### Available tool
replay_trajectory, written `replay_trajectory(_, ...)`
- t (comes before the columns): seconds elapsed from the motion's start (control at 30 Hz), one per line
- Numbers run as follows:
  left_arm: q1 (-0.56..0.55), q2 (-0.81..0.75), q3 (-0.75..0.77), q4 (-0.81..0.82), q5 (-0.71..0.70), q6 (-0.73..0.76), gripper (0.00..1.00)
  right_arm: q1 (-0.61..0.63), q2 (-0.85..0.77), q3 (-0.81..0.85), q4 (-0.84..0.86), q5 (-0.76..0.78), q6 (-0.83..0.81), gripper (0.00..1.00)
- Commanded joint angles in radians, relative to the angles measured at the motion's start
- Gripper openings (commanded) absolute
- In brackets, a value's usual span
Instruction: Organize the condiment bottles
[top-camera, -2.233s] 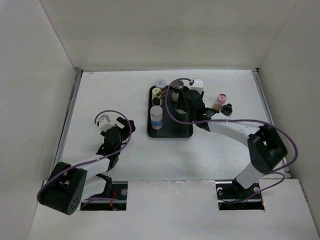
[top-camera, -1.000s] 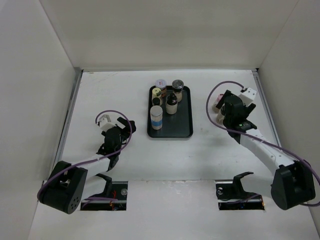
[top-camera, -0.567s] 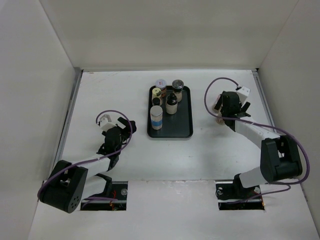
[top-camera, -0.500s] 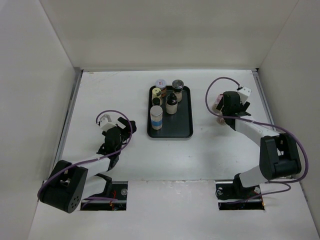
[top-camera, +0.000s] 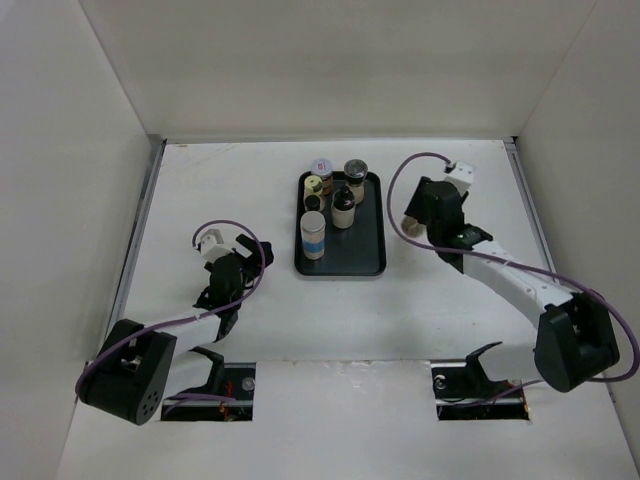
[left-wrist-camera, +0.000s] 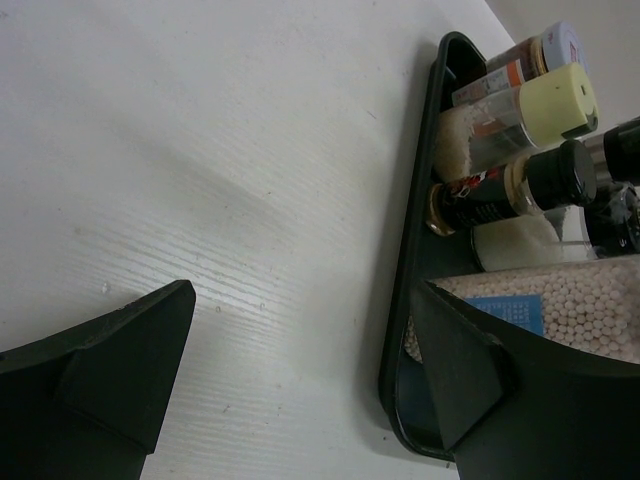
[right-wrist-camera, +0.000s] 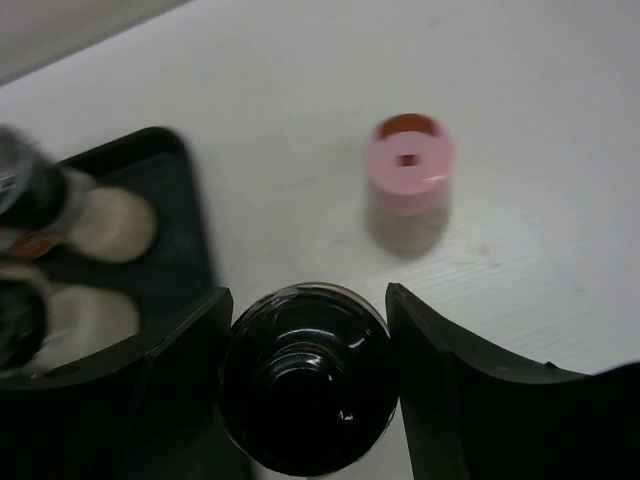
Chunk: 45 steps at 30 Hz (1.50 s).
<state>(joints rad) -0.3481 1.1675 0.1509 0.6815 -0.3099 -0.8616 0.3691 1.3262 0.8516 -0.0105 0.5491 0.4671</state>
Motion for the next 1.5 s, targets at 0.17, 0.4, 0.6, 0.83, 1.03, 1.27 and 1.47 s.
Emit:
replay_trajectory(0.17,0.001,-0.017,0.026,0.064,0.005,-0.008,0.90,0.286,0.180,0.190,0.089,-0.048,-0.019,0.52)
replay_trajectory(0.4,0.002,-0.020,0.022,0.062,0.003,-0.007,0.90,0.385,0.312,0.248,0.116,-0.110,0.001,0.56)
replay_trajectory(0.6,-0.005,-0.008,0.029,0.062,0.009,-0.008,0.90,0.416,0.337,0.270,0.116,-0.138,0.021,0.65)
replay_trajectory(0.83,-0.007,-0.009,0.030,0.064,0.008,-0.008,0.90,0.428,0.318,0.277,0.078,-0.141,0.030,0.88)
replay_trajectory(1.03,-0.007,-0.019,0.027,0.064,0.005,-0.008,0.90,0.396,0.214,0.224,0.032,-0.117,0.012,0.84)
replay_trajectory(1.27,-0.007,-0.011,0.029,0.064,0.003,-0.008,0.90,0.210,0.058,0.081,0.021,0.001,0.011,0.60)
replay_trajectory(1.47,-0.007,-0.006,0.029,0.064,0.003,-0.008,0.90,-0.011,0.123,0.099,0.079,0.037,-0.015,0.87)
